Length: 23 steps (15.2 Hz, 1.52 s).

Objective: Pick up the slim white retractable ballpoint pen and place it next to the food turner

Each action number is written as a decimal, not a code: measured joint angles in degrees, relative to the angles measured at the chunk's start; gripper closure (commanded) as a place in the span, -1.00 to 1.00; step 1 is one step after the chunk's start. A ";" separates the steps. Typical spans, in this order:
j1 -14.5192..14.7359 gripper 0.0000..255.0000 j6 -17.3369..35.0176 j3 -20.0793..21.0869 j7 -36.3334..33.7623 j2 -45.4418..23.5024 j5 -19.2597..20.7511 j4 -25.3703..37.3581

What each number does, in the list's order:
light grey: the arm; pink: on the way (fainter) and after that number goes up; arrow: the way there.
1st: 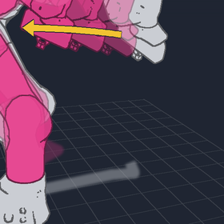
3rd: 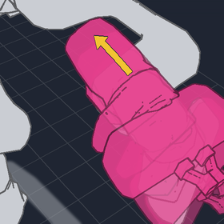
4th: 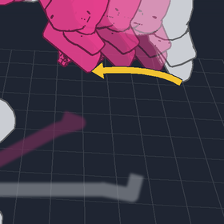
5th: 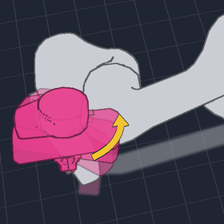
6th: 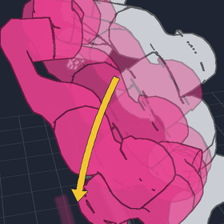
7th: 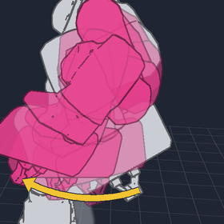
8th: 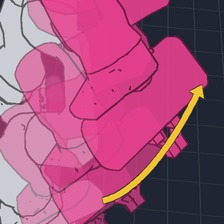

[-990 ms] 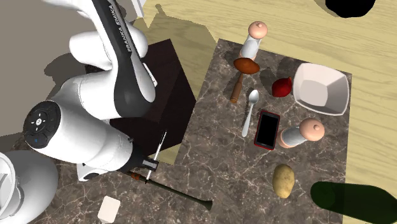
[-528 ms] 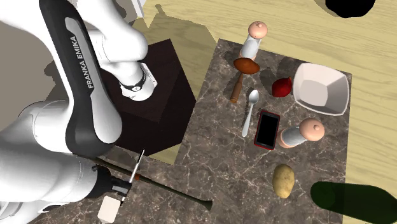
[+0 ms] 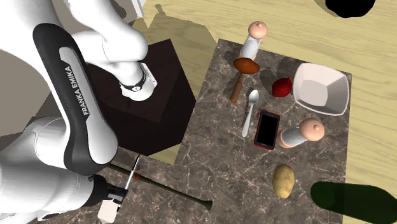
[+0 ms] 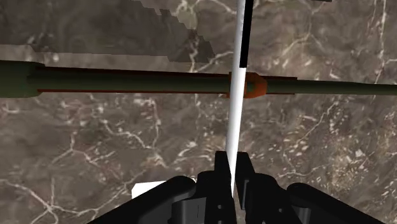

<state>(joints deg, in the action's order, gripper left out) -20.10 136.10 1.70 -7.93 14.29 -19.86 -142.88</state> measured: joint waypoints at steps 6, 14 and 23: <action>0.55 1.00 4.76 -0.07 1.99 -3.15 -1.75 -1.75; 0.72 -1.00 6.22 -0.12 2.74 -4.14 -2.38 -2.21; -0.13 -1.00 1.93 -0.58 1.68 -0.71 -0.68 -1.40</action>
<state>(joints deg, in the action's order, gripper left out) -20.23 138.03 1.12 -6.24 13.58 -20.55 -144.29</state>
